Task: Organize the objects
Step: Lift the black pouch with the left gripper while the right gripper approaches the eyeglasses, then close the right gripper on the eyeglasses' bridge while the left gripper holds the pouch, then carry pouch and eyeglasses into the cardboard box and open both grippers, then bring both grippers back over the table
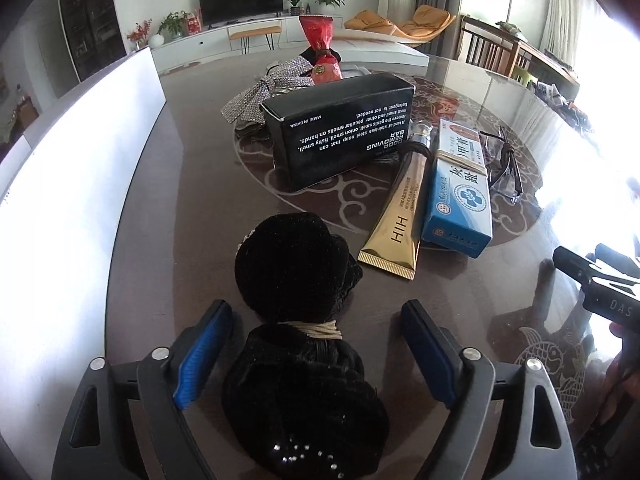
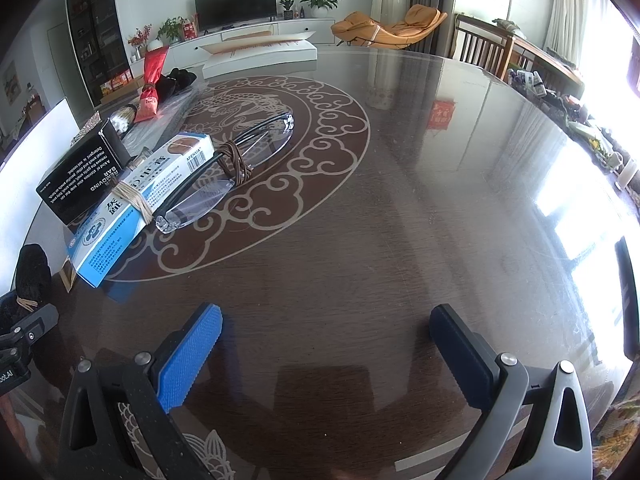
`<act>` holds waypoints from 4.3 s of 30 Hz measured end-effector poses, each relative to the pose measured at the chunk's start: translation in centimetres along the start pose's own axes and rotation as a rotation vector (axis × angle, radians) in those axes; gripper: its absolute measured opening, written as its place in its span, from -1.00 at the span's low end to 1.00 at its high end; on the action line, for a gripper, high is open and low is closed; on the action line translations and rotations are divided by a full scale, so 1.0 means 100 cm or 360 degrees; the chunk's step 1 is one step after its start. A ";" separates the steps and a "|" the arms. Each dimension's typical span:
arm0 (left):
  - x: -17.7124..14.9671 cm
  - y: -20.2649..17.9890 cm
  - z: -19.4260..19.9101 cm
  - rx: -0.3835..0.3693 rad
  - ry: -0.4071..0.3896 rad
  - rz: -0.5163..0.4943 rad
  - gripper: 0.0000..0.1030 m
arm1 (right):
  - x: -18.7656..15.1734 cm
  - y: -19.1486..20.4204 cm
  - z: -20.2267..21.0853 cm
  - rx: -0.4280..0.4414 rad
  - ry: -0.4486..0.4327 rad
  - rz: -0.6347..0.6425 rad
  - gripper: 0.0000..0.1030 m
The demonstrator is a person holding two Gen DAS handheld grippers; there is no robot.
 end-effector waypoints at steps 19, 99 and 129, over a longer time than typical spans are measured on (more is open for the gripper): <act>0.008 0.003 -0.007 0.0035 -0.0044 0.0065 1.00 | -0.001 0.000 0.000 0.0002 -0.0001 0.0000 1.00; 0.011 0.011 0.055 -0.0266 0.0026 0.0045 -0.45 | 0.014 0.040 0.042 0.0383 0.0375 0.0275 -0.77; -0.003 0.211 0.152 0.0124 -0.0206 0.0589 0.32 | 0.020 0.298 0.137 0.0754 -0.0108 0.0642 0.48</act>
Point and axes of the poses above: each gripper's, at about its wrist camera, not at the fingertips, and z roughly against the way its jaws point, y to its left, x to its top, the point moved 8 cm from there along -z, roughly the way its jaws point, and after that the axes turned 6 degrees about y, right-handed, at the moved point
